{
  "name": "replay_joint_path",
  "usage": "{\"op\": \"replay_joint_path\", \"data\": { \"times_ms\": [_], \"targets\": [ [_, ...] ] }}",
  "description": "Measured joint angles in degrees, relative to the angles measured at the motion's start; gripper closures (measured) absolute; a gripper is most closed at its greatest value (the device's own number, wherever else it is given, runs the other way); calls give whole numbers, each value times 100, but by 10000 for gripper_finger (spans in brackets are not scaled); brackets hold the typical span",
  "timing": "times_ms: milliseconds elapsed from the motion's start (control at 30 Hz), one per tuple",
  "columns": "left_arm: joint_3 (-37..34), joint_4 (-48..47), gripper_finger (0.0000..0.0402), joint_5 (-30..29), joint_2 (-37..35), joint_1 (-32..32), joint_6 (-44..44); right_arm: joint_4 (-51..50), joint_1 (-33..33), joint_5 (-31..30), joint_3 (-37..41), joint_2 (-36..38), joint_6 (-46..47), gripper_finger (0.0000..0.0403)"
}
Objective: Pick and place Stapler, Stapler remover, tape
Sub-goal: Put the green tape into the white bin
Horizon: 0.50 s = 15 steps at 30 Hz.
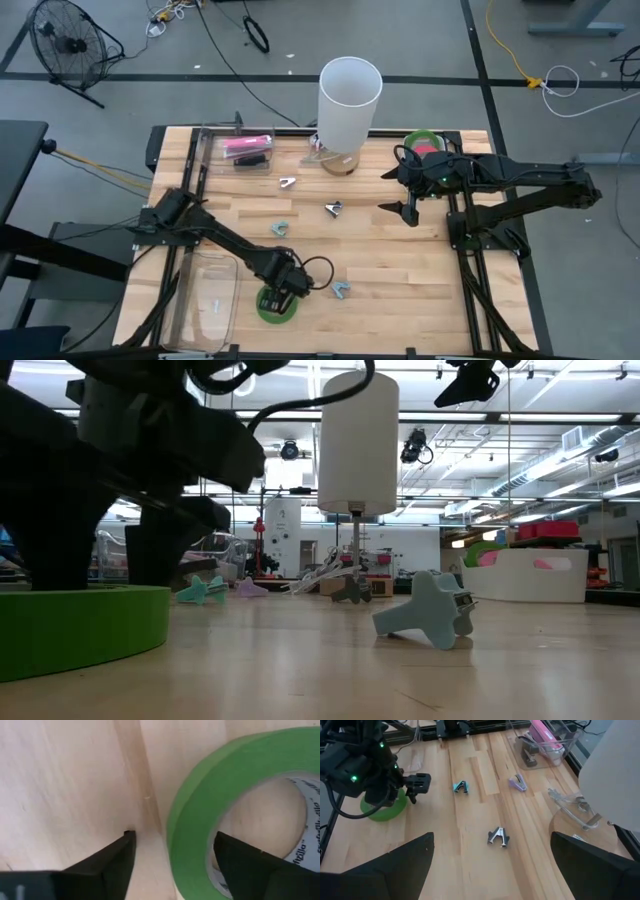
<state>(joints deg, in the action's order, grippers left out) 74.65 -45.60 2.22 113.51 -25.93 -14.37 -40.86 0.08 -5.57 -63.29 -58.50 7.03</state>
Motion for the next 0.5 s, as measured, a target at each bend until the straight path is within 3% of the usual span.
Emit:
{"op": "replay_joint_path", "data": {
  "times_ms": [333,500],
  "targets": [
    [163,-45,309,256,20,-7,6,0,2,-1,0,0,-2,5],
    [317,-83,312,406,20,-7,68,2,2,1,0,0,-2,5]
  ]
}}
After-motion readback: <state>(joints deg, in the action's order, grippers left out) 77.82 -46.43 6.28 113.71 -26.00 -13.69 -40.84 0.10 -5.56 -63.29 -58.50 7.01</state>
